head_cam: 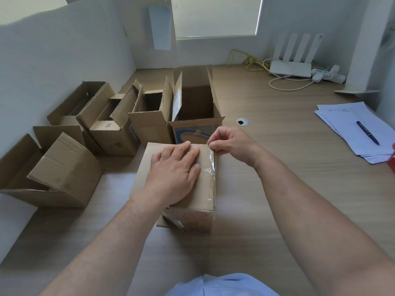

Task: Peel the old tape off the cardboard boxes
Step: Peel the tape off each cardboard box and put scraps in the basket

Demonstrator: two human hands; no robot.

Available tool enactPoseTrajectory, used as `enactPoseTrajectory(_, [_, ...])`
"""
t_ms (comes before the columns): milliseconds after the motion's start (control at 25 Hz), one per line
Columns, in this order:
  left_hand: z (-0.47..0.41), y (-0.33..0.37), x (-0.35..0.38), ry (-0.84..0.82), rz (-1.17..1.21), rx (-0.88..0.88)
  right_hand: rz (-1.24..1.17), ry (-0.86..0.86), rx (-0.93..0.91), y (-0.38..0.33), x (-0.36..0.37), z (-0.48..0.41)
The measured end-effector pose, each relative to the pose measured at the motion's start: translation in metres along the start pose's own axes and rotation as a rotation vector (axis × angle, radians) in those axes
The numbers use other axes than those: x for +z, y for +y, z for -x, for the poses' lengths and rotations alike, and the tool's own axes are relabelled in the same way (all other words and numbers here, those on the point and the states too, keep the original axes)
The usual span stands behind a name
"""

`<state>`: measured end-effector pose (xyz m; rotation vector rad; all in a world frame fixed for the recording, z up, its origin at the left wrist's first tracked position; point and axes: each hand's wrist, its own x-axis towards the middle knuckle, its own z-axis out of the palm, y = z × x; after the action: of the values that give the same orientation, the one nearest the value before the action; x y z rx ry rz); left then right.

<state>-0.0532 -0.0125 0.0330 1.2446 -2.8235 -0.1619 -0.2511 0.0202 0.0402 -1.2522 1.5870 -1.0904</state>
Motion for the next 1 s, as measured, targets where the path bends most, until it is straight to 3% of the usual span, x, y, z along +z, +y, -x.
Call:
enactPoseTrajectory(200, [0.001,0.001,0.002,0.041,0.001,0.011,0.241,0.066,-0.027,0.0,0.005,-0.003])
enactPoseTrajectory(440, [0.001,0.003,0.004,0.05,-0.009,0.008,0.682,0.277,-0.271,0.009,0.017,0.007])
enactPoseTrajectory(520, [0.0,0.002,0.005,0.048,-0.004,0.007,0.707,0.39,-0.308,0.013,0.016,0.011])
enactPoseTrajectory(600, [-0.001,0.002,0.005,0.048,-0.004,0.011,0.552,0.475,-0.304,0.01,0.008,0.013])
enactPoseTrajectory(680, [-0.002,0.002,0.005,0.047,-0.005,0.012,0.491,0.396,-0.256,0.006,0.003,0.012])
enactPoseTrajectory(760, [-0.002,0.003,0.004,0.045,-0.008,0.008,0.621,0.241,-0.154,0.003,0.003,0.01])
enactPoseTrajectory(1000, [0.005,0.009,0.009,0.067,-0.032,-0.017,0.513,0.134,0.193,-0.024,0.007,-0.005])
